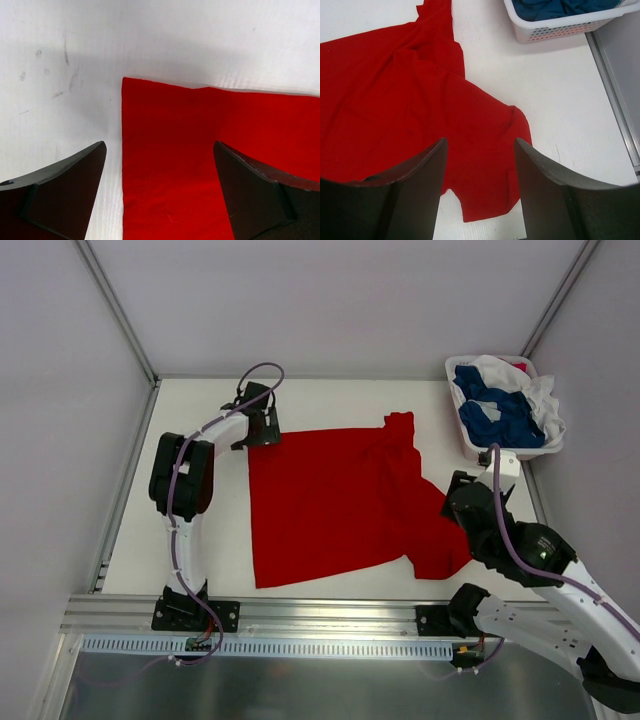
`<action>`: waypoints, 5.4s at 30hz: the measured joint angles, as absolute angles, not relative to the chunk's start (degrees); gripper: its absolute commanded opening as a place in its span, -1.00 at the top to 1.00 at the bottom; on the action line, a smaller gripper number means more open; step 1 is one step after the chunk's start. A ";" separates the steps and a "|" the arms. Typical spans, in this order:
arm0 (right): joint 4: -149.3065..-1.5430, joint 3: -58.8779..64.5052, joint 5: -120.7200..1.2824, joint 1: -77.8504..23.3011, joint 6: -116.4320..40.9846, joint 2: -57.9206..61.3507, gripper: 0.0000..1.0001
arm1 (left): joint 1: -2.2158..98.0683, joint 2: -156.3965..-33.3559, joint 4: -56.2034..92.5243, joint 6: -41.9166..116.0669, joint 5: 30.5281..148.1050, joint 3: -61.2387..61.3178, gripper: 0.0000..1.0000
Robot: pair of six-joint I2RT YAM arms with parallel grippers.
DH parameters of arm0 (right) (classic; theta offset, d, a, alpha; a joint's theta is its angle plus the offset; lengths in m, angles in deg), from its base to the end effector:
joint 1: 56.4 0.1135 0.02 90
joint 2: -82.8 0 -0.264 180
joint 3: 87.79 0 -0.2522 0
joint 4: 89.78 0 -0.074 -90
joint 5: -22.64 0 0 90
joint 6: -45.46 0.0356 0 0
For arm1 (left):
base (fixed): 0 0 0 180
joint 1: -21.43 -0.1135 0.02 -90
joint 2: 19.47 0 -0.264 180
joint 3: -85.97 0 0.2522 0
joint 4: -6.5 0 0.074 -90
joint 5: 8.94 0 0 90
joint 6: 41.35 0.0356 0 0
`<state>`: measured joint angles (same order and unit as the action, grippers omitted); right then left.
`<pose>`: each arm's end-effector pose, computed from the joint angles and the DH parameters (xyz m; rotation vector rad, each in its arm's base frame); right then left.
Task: Fold and stack the t-shirts
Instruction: Flatten out the tshirt
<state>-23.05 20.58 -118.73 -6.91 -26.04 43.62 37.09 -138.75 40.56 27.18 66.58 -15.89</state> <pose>0.0911 0.0638 0.3614 -0.0416 1.9345 -0.1935 0.4427 -0.1149 0.1834 -0.2307 2.4195 0.0223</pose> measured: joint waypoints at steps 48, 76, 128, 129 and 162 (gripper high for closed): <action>-29.37 23.07 -115.98 -6.88 -30.50 42.46 -0.24 | 21.50 -133.25 52.34 28.60 53.77 -18.07 -0.66; -37.02 30.37 -104.94 -18.69 -30.84 26.74 -0.36 | 38.38 -110.17 52.71 21.63 62.88 10.76 -0.77; -47.68 31.84 -85.23 -35.32 -37.99 18.66 -0.38 | 65.02 -90.43 78.41 -27.16 56.67 36.90 -0.17; -47.68 31.99 -84.94 -35.39 -38.08 19.27 -0.38 | 65.02 -91.35 78.11 -27.33 56.65 36.92 -0.18; -48.51 42.33 -75.35 -37.44 -37.29 27.90 -0.38 | 67.23 -92.75 74.02 -28.71 58.47 37.42 1.00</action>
<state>-48.51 42.33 -75.35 -37.44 -37.29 27.90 67.23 -92.75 74.02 -28.71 58.47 37.42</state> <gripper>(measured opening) 0.689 0.006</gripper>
